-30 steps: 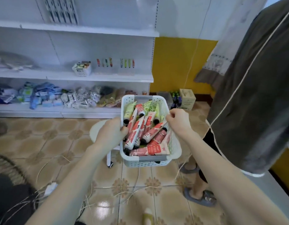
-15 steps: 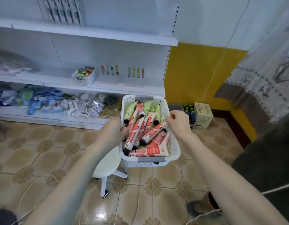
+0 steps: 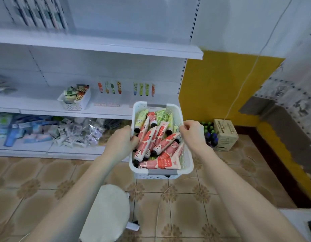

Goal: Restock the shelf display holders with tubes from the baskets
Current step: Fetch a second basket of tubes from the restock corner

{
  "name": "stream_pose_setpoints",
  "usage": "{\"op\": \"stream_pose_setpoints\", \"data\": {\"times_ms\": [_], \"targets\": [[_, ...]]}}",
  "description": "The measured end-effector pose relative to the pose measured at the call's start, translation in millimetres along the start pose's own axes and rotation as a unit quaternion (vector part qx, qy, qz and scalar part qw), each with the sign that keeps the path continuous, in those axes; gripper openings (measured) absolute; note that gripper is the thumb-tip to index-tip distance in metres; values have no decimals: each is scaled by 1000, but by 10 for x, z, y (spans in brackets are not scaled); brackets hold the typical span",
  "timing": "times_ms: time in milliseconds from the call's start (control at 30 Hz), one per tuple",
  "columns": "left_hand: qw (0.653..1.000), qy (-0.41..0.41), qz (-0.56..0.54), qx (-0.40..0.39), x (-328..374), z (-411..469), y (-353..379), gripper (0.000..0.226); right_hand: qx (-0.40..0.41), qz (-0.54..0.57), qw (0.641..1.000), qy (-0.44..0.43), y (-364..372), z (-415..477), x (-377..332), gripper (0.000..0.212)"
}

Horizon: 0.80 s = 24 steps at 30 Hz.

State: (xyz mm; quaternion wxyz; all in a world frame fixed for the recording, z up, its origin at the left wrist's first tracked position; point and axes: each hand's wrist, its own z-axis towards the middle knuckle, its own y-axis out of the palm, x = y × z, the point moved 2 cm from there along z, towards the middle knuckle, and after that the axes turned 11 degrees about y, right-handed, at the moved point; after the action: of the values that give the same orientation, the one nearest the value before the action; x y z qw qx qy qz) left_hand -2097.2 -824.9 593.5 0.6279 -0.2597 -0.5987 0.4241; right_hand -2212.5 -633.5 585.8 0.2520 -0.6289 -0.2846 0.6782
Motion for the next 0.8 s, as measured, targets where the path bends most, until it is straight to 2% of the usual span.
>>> {"op": "stream_pose_setpoints", "data": {"times_ms": [267, 400, 800], "targets": [[1000, 1, 1, -20, -304, 1089, 125, 18, -7, -2, 1000, 6, 312, 1091, -85, 31], [1000, -15, 11, -21, -445, 1635, 297, 17, -21, -10, 1000, 3, 507, 1679, -77, 41], [997, -68, 21, -39, -717, 2911, 828, 16, -87, -44, 995, 15, 983, 3170, 94, 40]]}}
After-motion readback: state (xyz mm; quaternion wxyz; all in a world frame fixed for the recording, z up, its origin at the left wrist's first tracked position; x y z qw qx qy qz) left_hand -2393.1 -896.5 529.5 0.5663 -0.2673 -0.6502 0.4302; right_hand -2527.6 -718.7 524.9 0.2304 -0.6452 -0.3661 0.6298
